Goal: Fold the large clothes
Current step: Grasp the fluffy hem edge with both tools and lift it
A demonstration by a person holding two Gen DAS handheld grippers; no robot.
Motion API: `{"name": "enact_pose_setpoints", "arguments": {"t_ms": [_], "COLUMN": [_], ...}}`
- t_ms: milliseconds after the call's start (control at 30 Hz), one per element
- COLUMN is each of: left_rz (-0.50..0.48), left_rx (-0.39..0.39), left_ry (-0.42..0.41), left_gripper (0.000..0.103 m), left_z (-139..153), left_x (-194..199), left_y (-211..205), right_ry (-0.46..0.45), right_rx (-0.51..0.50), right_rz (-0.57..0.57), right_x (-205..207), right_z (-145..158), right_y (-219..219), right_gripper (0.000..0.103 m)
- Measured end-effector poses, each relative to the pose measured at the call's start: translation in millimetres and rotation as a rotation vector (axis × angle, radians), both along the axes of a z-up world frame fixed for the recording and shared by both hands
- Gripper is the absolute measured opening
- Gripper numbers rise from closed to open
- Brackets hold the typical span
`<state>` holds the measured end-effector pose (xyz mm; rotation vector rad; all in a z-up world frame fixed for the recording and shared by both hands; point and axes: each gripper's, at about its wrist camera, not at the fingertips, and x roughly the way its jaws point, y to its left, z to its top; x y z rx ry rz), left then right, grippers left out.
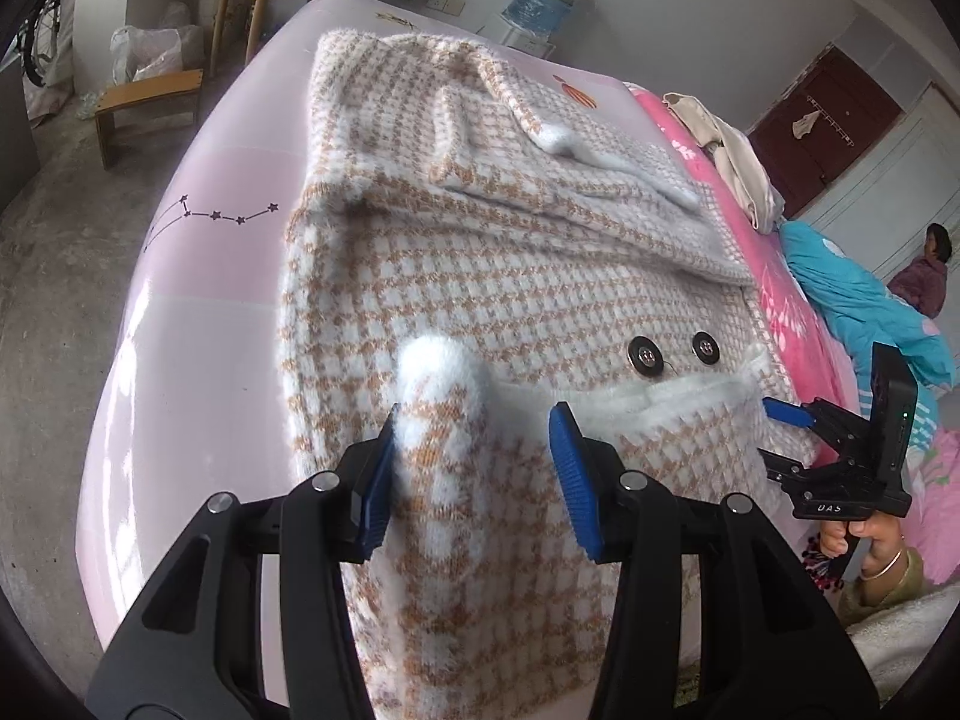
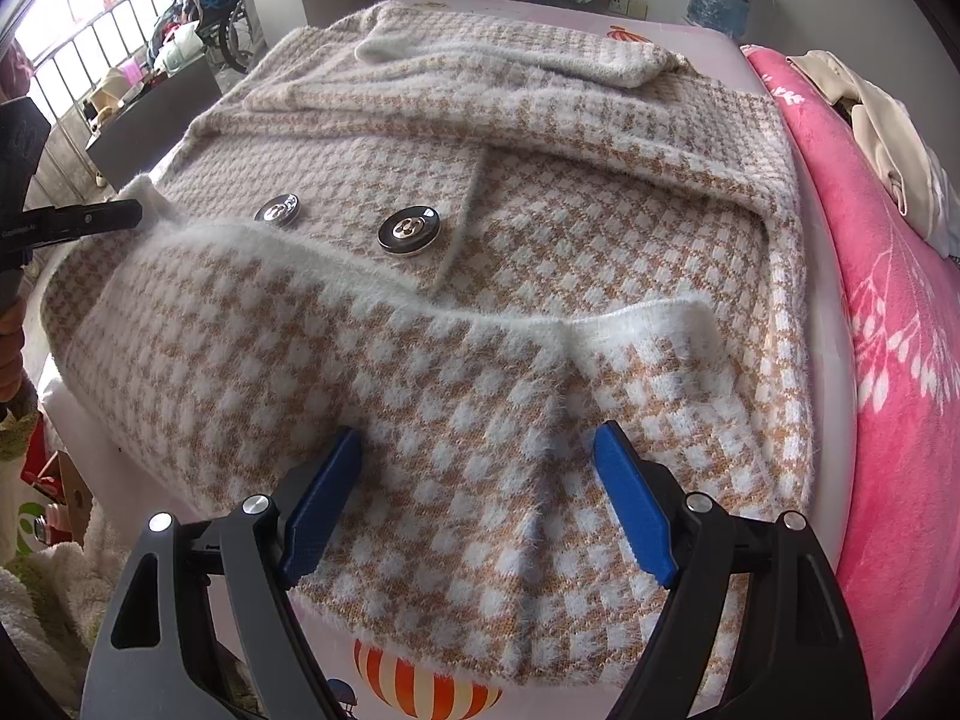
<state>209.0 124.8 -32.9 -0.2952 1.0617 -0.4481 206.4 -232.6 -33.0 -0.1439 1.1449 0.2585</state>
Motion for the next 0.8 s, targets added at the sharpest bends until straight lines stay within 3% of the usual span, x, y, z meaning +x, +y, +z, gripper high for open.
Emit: {"name": "enact_pose_setpoints", "arguments": {"t_ms": [167, 433, 633, 800], "left_rz": [0.006, 0.017, 0.035, 0.042], "left_rx": [0.133, 0.343, 0.409, 0.425], "left_ry": [-0.015, -0.055, -0.061, -0.052], "left_gripper": [0.039, 0.037, 0.037, 0.037], "left_z": [-2.6, -0.3, 0.5, 1.2], "left_x": [-5.5, -10.9, -12.4, -11.9], "left_y": [-12.3, -36.0, -44.3, -46.5], "right_ry": [0.019, -0.067, 0.044, 0.107], "right_rx": [0.084, 0.189, 0.325, 0.347], "right_rz": [-0.016, -0.114, -0.160, -0.181], "right_x": [-1.7, 20.7, 58.6, 50.5], "right_z": [8.8, 44.5, 11.3, -3.5], "right_y": [-16.0, -76.7, -102.8, -110.8], "right_gripper": [0.077, 0.072, 0.061, 0.059]}}
